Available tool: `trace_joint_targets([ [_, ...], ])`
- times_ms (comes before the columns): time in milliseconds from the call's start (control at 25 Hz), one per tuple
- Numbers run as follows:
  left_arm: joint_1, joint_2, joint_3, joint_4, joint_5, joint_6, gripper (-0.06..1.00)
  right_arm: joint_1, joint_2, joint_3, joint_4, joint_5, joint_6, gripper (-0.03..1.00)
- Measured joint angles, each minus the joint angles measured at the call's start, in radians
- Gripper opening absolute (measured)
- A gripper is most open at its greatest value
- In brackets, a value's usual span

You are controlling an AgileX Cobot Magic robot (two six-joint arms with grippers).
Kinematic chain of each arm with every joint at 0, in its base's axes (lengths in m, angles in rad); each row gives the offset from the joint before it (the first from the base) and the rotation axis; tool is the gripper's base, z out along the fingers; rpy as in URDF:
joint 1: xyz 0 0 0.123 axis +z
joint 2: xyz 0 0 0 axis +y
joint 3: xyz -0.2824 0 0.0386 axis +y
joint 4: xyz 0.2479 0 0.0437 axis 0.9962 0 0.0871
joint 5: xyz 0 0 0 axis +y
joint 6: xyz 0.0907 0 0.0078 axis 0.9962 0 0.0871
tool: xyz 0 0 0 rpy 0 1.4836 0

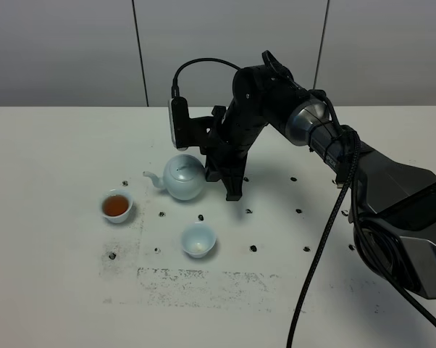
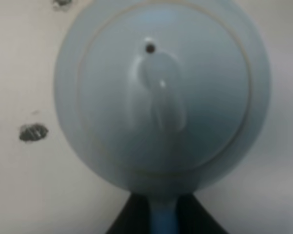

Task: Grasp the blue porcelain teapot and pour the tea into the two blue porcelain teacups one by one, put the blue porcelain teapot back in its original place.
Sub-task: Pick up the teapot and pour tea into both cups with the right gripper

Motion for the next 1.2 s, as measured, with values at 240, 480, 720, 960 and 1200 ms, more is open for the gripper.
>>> trace_joint_targets([
  [240, 0.000, 0.000, 0.000, 0.000, 0.000, -0.001, 0.76, 0.000, -0.004, 0.000, -0.008, 0.001, -0.017, 0.04],
  [480, 0.000, 0.000, 0.000, 0.000, 0.000, -0.001, 0.76, 0.000, -0.095, 0.000, -0.117, 0.059, -0.033, 0.04],
  [720, 0.000, 0.000, 0.000, 0.000, 0.000, -0.001, 0.76, 0.000, -0.220, 0.053, -0.151, 0.053, -0.151, 0.04],
  [960, 0.000, 0.000, 0.000, 0.000, 0.000, -0.001, 0.76, 0.000, -0.363, 0.322, -0.167, 0.058, -0.202, 0.04],
  [1200, 0.000, 0.000, 0.000, 0.000, 0.000, -0.001, 0.76, 0.003, -0.474, 0.569, -0.198, -0.072, -0.205, 0.04],
])
